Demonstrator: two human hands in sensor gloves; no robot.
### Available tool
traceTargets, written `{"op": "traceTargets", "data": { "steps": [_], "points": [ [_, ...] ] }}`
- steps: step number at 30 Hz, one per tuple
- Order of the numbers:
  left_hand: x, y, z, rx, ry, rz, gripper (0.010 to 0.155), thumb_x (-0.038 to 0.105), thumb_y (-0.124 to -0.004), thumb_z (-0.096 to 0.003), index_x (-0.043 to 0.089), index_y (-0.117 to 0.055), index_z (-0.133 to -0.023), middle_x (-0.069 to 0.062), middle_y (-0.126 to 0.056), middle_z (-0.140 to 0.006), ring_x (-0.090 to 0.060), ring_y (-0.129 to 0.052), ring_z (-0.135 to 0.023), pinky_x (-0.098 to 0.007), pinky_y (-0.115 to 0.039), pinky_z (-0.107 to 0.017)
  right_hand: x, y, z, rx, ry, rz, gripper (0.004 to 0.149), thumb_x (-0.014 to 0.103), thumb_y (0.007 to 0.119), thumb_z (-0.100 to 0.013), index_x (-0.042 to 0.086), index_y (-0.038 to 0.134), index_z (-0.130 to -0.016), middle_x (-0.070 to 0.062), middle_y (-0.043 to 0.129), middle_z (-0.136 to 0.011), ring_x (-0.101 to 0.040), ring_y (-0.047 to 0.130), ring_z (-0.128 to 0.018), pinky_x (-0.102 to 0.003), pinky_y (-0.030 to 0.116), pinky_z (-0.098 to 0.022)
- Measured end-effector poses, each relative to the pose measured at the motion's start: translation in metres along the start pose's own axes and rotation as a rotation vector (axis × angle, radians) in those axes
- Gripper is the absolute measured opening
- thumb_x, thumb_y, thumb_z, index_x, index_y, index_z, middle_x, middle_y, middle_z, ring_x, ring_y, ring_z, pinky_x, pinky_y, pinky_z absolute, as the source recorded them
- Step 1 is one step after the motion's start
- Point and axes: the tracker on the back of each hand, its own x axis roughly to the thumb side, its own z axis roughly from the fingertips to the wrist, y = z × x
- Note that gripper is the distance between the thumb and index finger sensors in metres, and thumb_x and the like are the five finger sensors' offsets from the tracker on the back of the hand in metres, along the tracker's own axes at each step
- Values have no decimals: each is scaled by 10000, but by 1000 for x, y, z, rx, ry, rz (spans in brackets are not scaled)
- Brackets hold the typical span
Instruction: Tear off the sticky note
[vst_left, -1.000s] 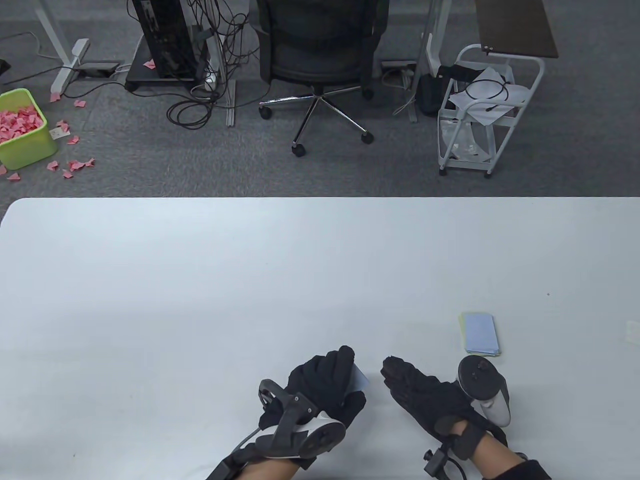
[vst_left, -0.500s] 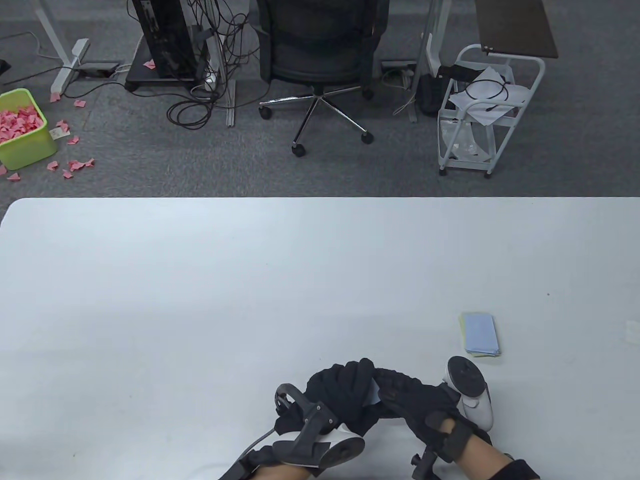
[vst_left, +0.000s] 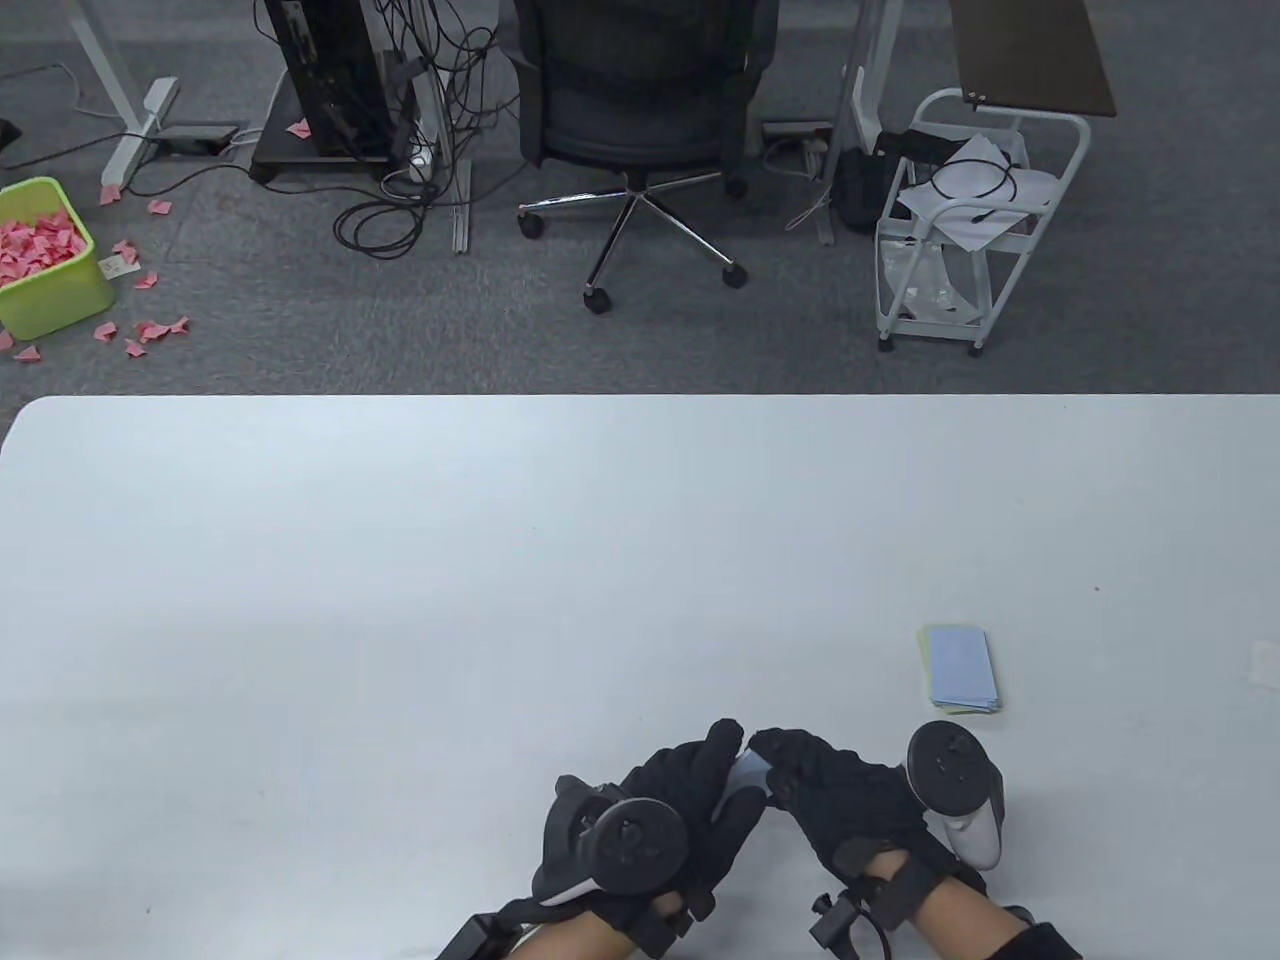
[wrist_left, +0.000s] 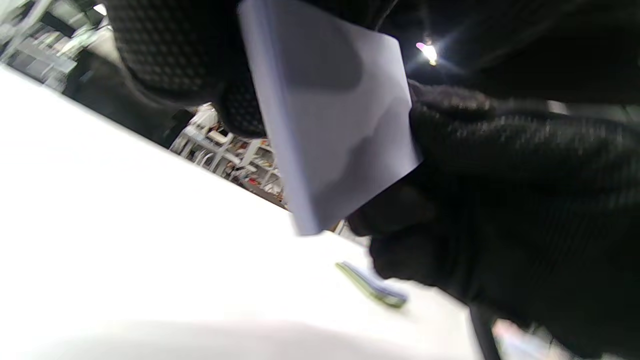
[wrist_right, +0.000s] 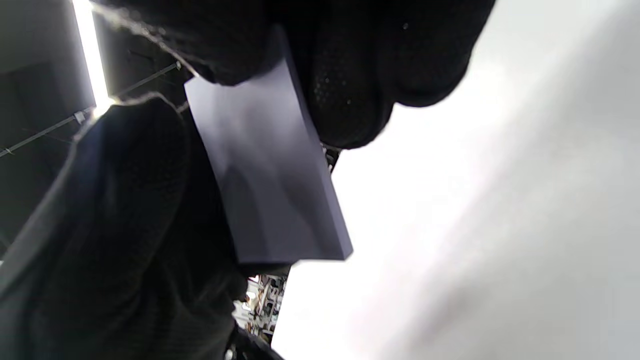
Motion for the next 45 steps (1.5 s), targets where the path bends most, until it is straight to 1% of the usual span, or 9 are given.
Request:
{"op": "traceTargets", "data": {
  "steps": [4,13,16,20,23,27,38,42,45],
  "points": [
    [-7,-5,-1,25,100,215,510,375,-779,-607,32,-778,-985,-81,-924,-817,-306,-991,-581,-438,-880,-419,5,-3,2,-74,-34,34,433,339,793,-489,222,671,-888,-29,793,-857,-217,945,-656,-368,804,-504],
    [-7,-14,0,100,133,438,547,436,-795,-609,82,-733,-1020,-74,-871,-882,-309,-949,-667,-439,-859,-482,11,-4,9,-226,-14,50,580,448,802,-503,206,503,-938,-35,626,-941,-171,954,-631,-334,820,-488],
    [-13,-21,0,130,159,641,538,441,-842,-580,135,-752,-1014,-66,-851,-900,-309,-930,-693,-449,-842,-507,17,-2,11,-229,-68,29,505,427,774,-510,239,545,-919,-19,613,-962,-193,930,-683,-350,802,-526],
    [-22,-28,-1,78,170,892,620,462,-926,-529,133,-745,-1021,-58,-837,-905,-302,-927,-698,-461,-832,-518,20,1,14,-191,-121,-48,513,420,788,-496,242,579,-930,-44,612,-989,-218,905,-743,-361,787,-572],
    [-25,-27,0,66,194,847,757,517,-940,-500,80,-678,-1060,-56,-806,-913,-287,-927,-696,-449,-839,-516,24,9,16,-152,-171,-19,523,414,759,-499,240,572,-955,-67,550,-1030,-276,844,-826,-393,750,-627],
    [-22,-22,2,76,196,783,813,541,-943,-484,57,-656,-1071,-68,-790,-921,-294,-934,-686,-438,-848,-501,26,12,17,-133,-215,-4,489,392,723,-507,239,595,-954,-73,533,-1037,-309,814,-855,-415,730,-647],
    [-13,-17,6,121,111,642,754,576,-870,-509,152,-656,-1094,-103,-734,-973,-423,-822,-783,-508,-780,-534,32,14,20,-134,-278,23,449,382,693,-516,288,612,-948,-11,446,-1070,-312,728,-890,-412,666,-673],
    [-9,-18,4,85,57,586,749,583,-765,-544,163,-579,-1136,-259,-581,-1089,-516,-717,-851,-563,-723,-575,33,13,21,-137,-292,35,448,384,693,-522,293,604,-952,15,218,-1084,-274,502,-993,-393,594,-697],
    [-7,-24,4,67,31,622,747,571,-686,-564,176,-485,-1165,-274,-578,-1119,-522,-728,-876,-585,-725,-589,35,12,20,-133,-315,51,454,385,693,-526,288,590,-958,58,165,-1078,-270,374,-1018,-407,526,-722]
  ]
}}
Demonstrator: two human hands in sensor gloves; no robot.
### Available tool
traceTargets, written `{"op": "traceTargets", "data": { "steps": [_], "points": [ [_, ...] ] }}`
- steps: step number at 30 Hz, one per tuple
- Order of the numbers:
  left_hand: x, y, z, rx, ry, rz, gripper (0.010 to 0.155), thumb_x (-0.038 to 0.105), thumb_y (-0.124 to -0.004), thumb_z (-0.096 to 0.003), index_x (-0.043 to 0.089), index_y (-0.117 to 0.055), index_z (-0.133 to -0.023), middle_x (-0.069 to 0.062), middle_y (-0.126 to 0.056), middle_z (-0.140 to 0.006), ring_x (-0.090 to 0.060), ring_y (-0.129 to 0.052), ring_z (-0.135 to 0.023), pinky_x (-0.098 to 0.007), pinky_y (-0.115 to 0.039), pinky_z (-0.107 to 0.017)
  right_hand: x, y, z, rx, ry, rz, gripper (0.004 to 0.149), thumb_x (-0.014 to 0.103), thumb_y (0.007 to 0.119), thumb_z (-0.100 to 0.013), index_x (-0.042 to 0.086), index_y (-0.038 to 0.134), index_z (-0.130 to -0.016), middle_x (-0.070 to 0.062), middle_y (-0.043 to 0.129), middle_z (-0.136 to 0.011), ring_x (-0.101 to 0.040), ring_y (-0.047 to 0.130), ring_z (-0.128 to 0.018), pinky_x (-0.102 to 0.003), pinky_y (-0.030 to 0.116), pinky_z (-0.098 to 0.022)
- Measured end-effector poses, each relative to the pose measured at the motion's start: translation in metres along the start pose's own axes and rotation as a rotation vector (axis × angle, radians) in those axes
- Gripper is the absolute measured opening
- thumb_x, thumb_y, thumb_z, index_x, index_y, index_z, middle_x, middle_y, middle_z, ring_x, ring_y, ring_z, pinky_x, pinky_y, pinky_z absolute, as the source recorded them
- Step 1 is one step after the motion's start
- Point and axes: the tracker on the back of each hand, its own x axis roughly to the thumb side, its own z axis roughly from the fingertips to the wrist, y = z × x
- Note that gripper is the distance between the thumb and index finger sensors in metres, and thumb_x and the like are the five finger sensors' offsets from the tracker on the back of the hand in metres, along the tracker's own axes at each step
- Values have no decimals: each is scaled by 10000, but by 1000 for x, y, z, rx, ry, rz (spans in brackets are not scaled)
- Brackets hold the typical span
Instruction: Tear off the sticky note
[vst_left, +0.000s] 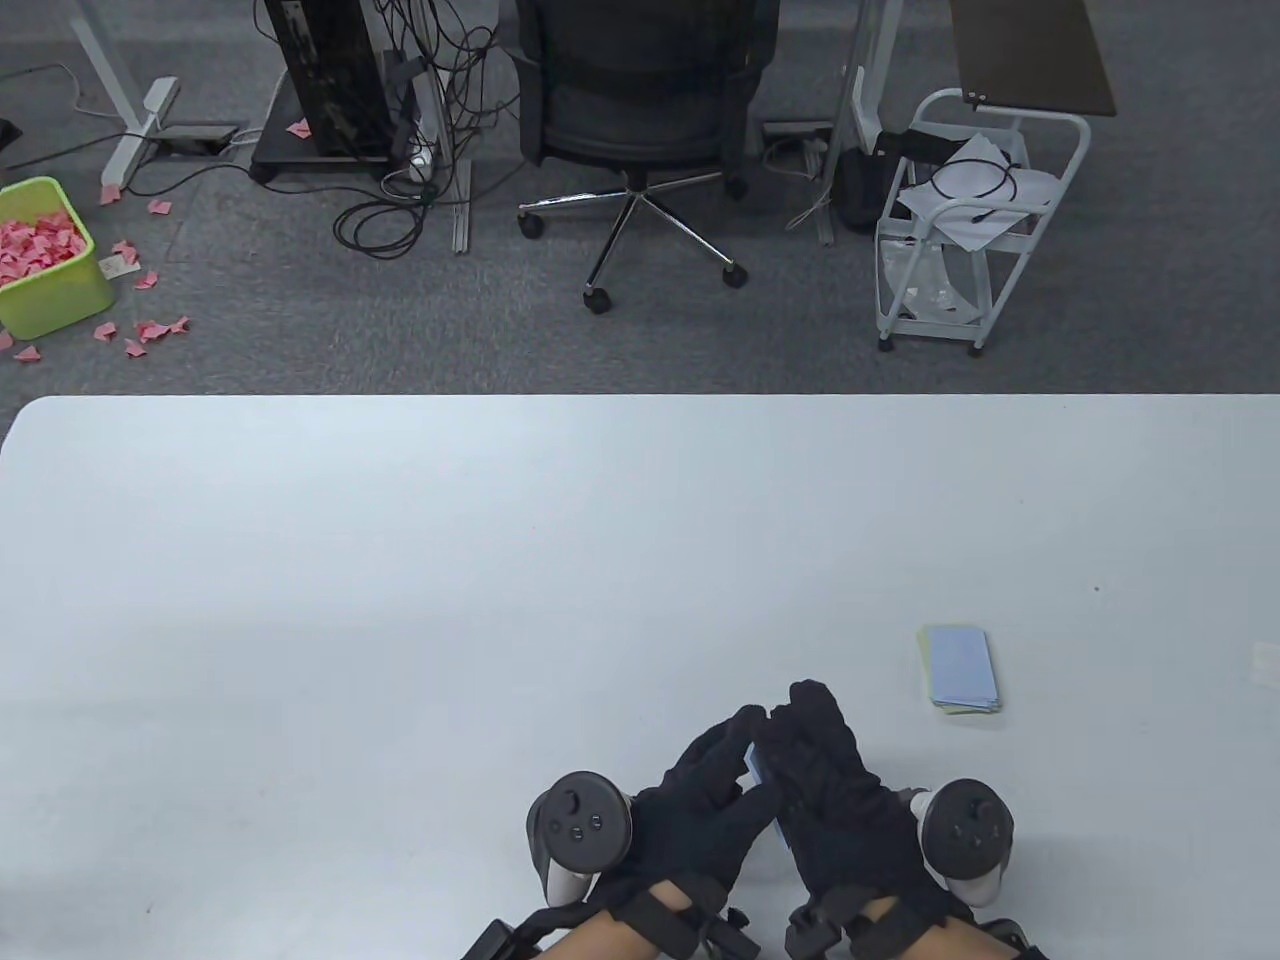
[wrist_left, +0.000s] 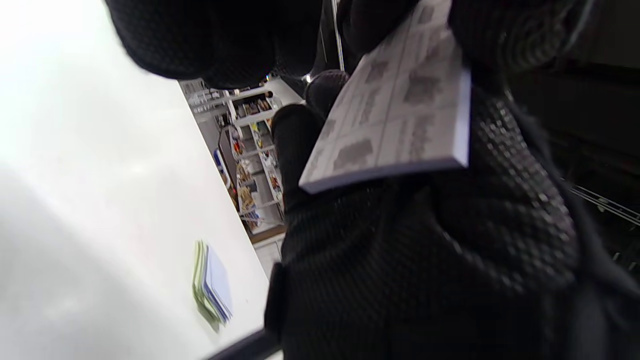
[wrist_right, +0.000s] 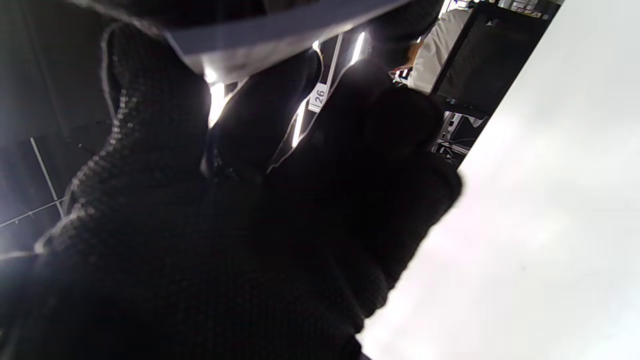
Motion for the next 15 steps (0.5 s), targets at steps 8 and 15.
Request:
{"op": "traceTargets", "data": {
  "steps": [8,15],
  "points": [
    [-4,-1,-1,13,-38,221,724,556,-646,-574,200,-455,-1175,-225,-667,-1093,-432,-821,-842,-571,-739,-596,8,4,4,80,-124,54,498,375,739,-511,259,586,-970,100,368,-1063,-270,277,-1010,-414,390,-757],
    [-8,3,0,40,36,276,734,598,-544,-573,172,-509,-1170,-174,-721,-1006,-344,-886,-702,-520,-783,-539,9,15,6,177,-195,198,606,434,773,-494,253,505,-1007,63,323,-1086,-272,277,-1018,-425,390,-757]
  ]
}}
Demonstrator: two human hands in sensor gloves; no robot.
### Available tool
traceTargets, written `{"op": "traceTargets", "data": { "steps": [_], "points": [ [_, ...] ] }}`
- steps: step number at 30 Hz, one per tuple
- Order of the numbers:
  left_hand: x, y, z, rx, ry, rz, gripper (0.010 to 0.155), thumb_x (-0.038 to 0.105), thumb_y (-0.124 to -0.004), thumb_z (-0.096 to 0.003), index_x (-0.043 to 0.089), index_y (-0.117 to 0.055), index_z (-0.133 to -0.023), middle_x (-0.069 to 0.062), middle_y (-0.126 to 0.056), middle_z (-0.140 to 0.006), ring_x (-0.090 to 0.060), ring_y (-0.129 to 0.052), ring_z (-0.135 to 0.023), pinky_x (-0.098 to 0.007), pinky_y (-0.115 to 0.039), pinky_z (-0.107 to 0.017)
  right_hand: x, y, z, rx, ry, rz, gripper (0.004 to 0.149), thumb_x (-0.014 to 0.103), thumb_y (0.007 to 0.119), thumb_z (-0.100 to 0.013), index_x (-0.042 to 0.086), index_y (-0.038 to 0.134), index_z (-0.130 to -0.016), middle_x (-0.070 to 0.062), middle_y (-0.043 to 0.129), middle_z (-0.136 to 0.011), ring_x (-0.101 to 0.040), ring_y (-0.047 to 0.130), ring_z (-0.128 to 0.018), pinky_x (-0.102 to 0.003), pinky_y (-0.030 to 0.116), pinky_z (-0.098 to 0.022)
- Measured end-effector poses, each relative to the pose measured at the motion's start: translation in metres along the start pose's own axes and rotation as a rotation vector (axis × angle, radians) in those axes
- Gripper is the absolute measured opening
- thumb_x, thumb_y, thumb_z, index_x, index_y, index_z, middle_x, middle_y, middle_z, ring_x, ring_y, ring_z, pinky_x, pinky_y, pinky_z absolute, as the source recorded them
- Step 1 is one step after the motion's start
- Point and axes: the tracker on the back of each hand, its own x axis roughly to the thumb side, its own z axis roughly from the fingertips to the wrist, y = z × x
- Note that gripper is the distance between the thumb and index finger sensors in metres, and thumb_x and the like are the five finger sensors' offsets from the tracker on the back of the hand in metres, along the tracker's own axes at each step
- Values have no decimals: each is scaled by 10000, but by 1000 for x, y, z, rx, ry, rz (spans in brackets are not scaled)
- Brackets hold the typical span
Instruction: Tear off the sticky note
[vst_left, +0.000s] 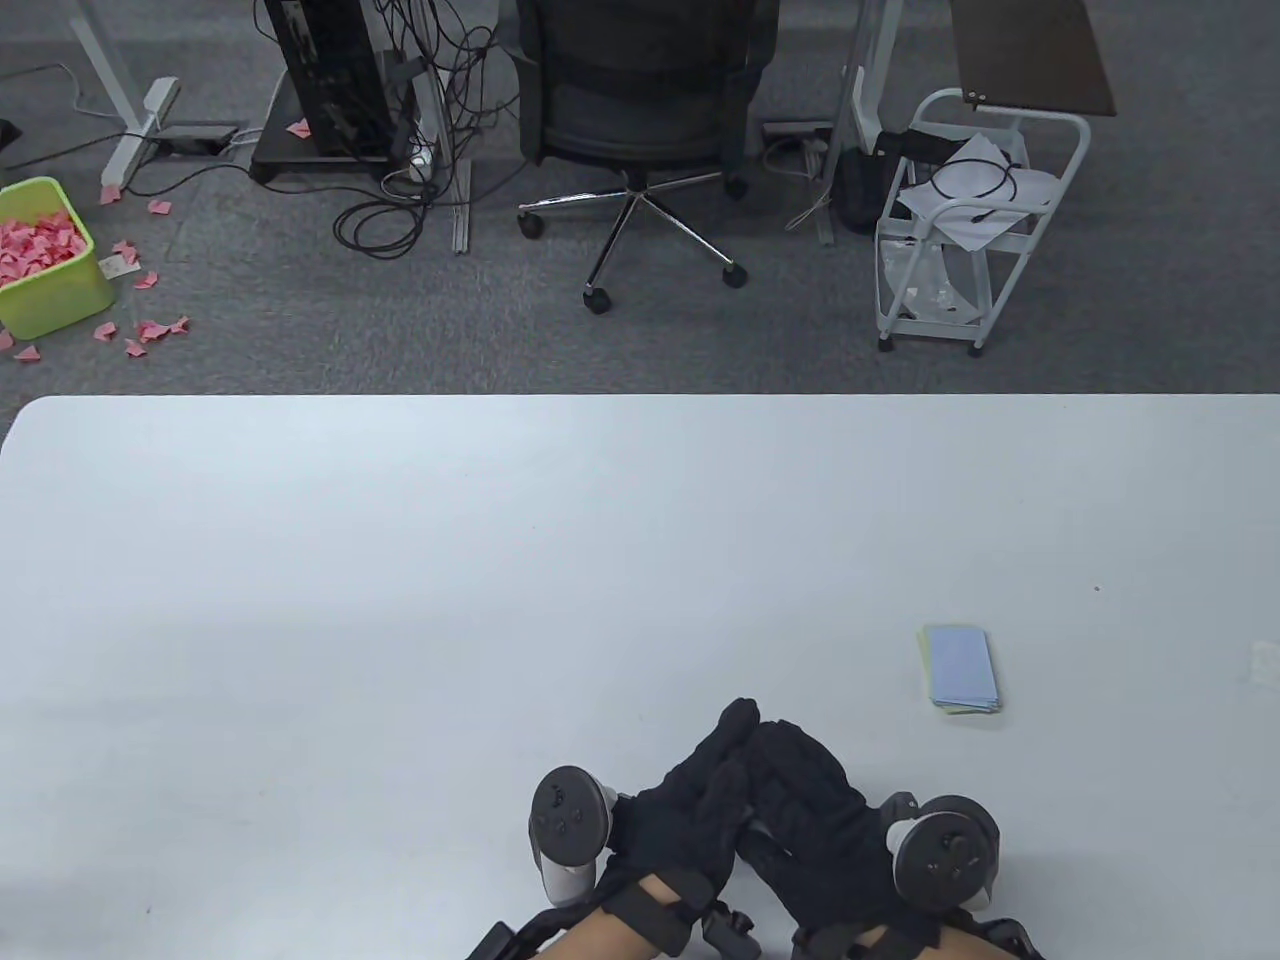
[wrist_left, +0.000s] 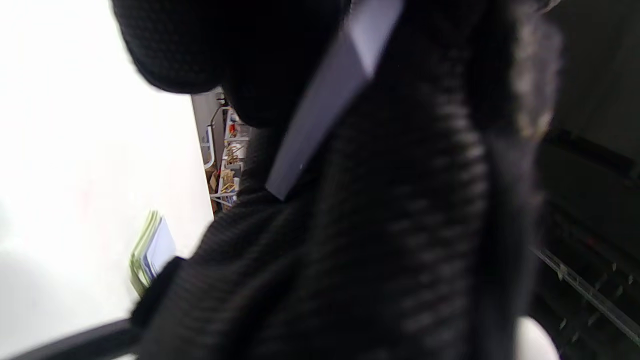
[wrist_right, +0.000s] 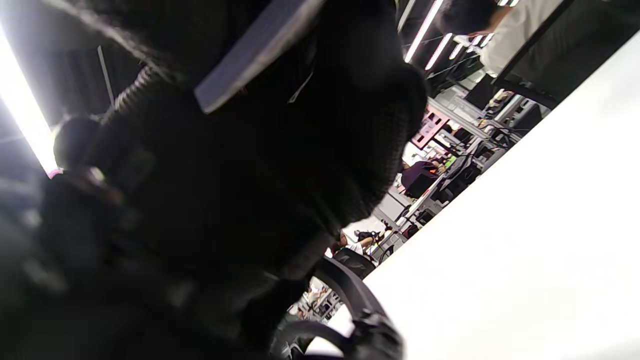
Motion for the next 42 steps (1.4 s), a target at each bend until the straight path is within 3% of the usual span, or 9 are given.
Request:
{"op": "traceTargets", "data": {
  "steps": [4,8,31,42],
  "points": [
    [-7,4,0,-20,85,59,767,629,-457,-584,150,-516,-1181,-160,-730,-985,-324,-877,-677,-510,-785,-533,1,1,0,84,-28,71,713,509,825,-448,234,491,-1014,29,306,-1103,-299,253,-1032,-464,413,-753],
    [-14,7,2,-137,185,146,821,627,-368,-583,105,-444,-1212,-190,-674,-1012,-354,-825,-713,-537,-747,-560,1,1,1,124,-54,171,722,525,833,-444,236,496,-1014,-11,349,-1102,-322,337,-1022,-471,455,-741],
    [-20,12,2,-177,251,123,809,612,-374,-602,86,-439,-1214,-206,-686,-999,-371,-823,-710,-552,-743,-553,-2,-2,2,175,10,111,675,471,865,-427,238,573,-989,-15,415,-1095,-336,442,-1013,-474,532,-718],
    [-19,11,3,-179,264,128,812,614,-374,-604,81,-439,-1214,-206,-685,-1001,-374,-820,-715,-553,-740,-556,-4,-5,2,172,27,57,551,428,764,-473,232,624,-968,-14,469,-1086,-346,475,-1009,-481,552,-711]
  ]
}}
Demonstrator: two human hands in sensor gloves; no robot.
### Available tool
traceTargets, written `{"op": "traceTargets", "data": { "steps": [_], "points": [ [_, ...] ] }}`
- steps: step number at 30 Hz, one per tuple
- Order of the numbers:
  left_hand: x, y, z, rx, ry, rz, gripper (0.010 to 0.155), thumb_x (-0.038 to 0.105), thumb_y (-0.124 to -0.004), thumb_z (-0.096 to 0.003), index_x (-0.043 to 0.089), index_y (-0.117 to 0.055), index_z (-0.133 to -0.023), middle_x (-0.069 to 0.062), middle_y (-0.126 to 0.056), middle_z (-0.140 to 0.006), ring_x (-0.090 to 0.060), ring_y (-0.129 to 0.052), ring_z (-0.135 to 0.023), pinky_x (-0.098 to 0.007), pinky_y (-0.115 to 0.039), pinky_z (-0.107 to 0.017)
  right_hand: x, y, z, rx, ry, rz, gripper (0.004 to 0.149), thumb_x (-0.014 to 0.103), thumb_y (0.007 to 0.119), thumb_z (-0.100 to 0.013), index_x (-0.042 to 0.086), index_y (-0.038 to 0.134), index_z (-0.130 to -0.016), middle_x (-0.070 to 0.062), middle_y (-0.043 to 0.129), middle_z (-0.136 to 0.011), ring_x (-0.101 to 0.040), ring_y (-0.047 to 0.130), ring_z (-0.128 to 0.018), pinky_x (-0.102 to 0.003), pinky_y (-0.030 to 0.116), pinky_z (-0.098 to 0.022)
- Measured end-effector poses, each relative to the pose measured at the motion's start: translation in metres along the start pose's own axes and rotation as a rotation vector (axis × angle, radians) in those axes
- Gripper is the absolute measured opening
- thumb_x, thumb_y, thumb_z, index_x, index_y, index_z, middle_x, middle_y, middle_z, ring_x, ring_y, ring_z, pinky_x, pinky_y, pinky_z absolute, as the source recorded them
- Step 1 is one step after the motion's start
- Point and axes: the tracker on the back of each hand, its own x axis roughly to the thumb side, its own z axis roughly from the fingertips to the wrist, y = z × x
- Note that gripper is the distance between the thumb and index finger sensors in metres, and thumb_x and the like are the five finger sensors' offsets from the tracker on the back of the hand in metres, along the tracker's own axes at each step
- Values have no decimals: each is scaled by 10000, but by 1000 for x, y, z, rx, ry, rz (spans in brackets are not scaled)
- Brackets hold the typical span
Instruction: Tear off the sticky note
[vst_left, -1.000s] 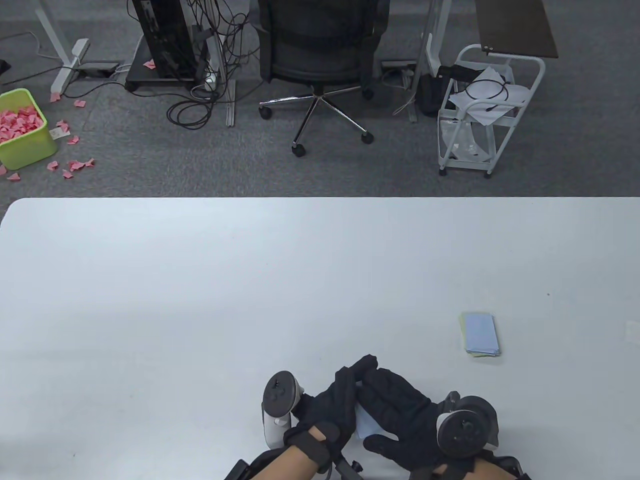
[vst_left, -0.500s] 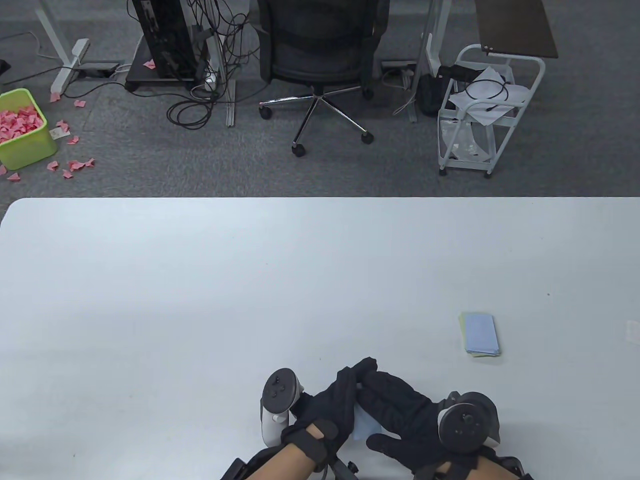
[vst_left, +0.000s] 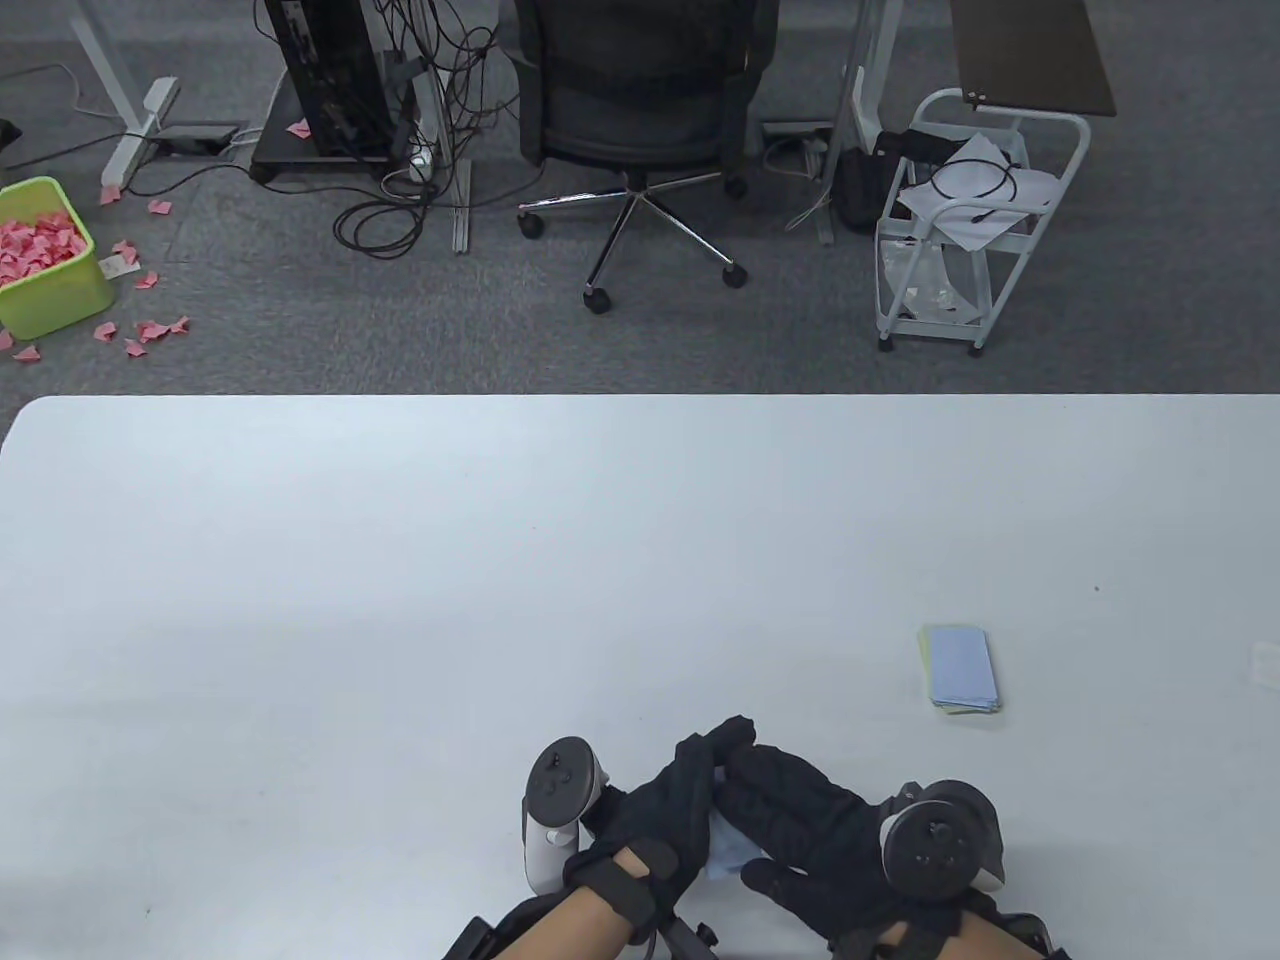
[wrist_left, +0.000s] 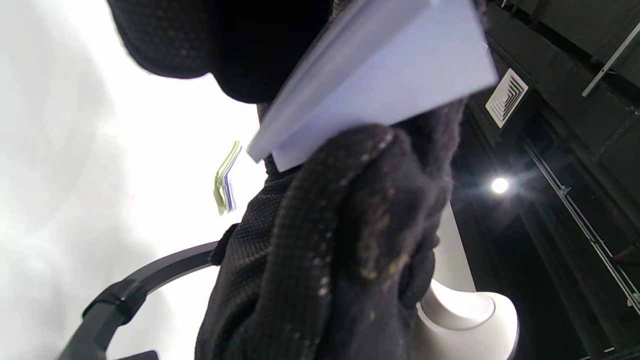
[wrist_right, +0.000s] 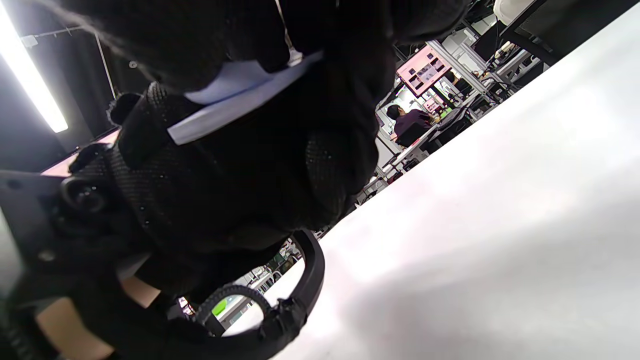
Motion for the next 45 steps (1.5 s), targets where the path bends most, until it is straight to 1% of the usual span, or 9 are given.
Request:
{"op": "traceTargets", "data": {
  "steps": [2,5,8,11,16,21,27,38,45],
  "points": [
    [0,-1,0,4,2,13,815,617,-369,-603,82,-433,-1216,-204,-681,-1005,-371,-819,-718,-551,-740,-559,4,-1,0,-66,-31,69,526,400,758,-487,208,633,-961,-42,523,-1068,-364,544,-983,-495,574,-694],
    [1,-5,-1,26,-19,54,816,620,-361,-603,85,-425,-1216,-197,-669,-1009,-374,-808,-728,-555,-731,-567,12,3,0,-101,-92,191,555,386,780,-490,200,589,-976,-81,496,-1065,-396,533,-968,-500,567,-692],
    [1,-5,-1,66,-58,55,847,625,-322,-582,72,-411,-1216,-191,-658,-1027,-414,-788,-779,-574,-724,-587,12,5,-1,-142,-63,183,515,350,777,-496,211,617,-965,-65,519,-1057,-369,532,-981,-492,587,-687],
    [-1,-8,-2,41,-81,88,863,629,-301,-560,85,-360,-1228,-196,-607,-1098,-511,-792,-826,-584,-757,-584,12,6,0,-182,-34,171,456,343,736,-508,220,654,-940,-54,578,-1026,-348,502,-992,-509,576,-691],
    [-2,-9,-3,58,-88,140,845,608,-309,-566,74,-401,-1216,-181,-626,-1036,-397,-871,-738,-550,-802,-539,14,8,0,-191,-47,158,452,356,733,-507,211,664,-929,-37,596,-1011,-310,494,-990,-483,580,-697],
    [-2,-6,-3,80,-74,236,834,585,-358,-577,30,-469,-1191,-186,-706,-1006,-418,-935,-691,-557,-859,-501,15,8,0,-209,-63,139,452,366,723,-507,215,662,-929,-23,600,-1010,-289,480,-996,-481,560,-706],
    [3,-5,-1,92,-97,235,841,585,-398,-576,-4,-526,-1163,-200,-765,-975,-430,-988,-657,-550,-912,-467,15,8,3,-239,-48,37,450,378,711,-505,232,657,-928,9,587,-1014,-251,450,-1007,-462,537,-722],
    [9,-4,-1,74,-96,279,845,586,-405,-575,-16,-550,-1151,-176,-806,-952,-441,-1002,-635,-552,-921,-450,23,9,4,-236,-123,67,459,367,721,-500,240,642,-934,20,549,-1024,-239,396,-1018,-465,493,-737],
    [6,-2,-1,51,-49,338,830,582,-417,-591,-19,-559,-1146,-162,-819,-938,-450,-1001,-633,-554,-920,-449,24,9,5,-226,-154,98,464,364,725,-498,242,638,-937,18,538,-1028,-248,397,-1018,-464,501,-737]
  ]
}}
